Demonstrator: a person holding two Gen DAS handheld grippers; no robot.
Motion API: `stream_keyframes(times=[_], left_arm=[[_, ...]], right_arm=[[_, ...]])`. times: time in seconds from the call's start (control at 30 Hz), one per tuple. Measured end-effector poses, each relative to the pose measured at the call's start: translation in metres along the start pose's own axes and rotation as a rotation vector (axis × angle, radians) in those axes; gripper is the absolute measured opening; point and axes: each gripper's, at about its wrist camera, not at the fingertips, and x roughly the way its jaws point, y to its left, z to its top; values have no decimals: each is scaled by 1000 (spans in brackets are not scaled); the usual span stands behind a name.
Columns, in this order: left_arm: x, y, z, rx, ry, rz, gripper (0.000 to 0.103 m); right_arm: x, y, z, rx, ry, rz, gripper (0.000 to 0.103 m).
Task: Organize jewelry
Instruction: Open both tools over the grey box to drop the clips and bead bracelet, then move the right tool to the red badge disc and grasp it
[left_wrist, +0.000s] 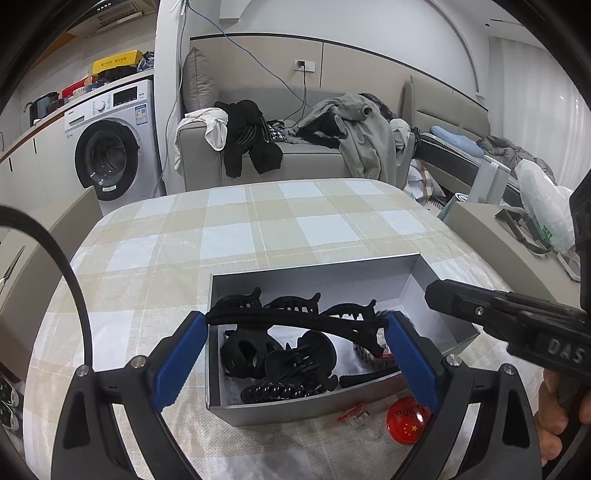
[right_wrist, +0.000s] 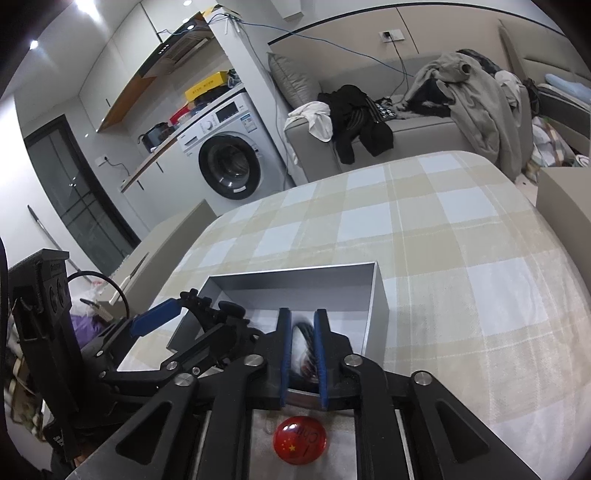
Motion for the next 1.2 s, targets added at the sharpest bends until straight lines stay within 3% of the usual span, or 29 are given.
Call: stream_keyframes(times=[0.03, 0.13, 0.33, 0.47, 0.67, 0.73, 0.8, 1.2], left_arm=[[0, 0, 0, -2, 1, 0, 93], [0, 1, 0, -10, -2, -10, 94], [4, -1, 0, -13, 26, -16, 94], [1, -5, -2, 11, 17, 2, 101], [-9, -2, -3, 1, 9, -23, 101], [-14, 1, -5, -2, 9, -26, 101], [-19, 5, -7, -9, 7, -19, 101], [-32, 12, -35, -7, 68, 9, 101]], right_arm=[[-4, 1, -1, -9, -17, -1, 40], [-7, 1, -2, -17, -18, 4, 45], [-13, -7, -4, 10, -19, 6, 50], [-19, -13, -7, 21, -21, -7, 53], [-25, -23, -13, 39, 0, -36, 75], [-26, -24, -16, 31, 34, -49, 87], [-27, -26, -19, 25, 54, -57, 90], [-18, -13, -44, -69, 141, -82, 96]])
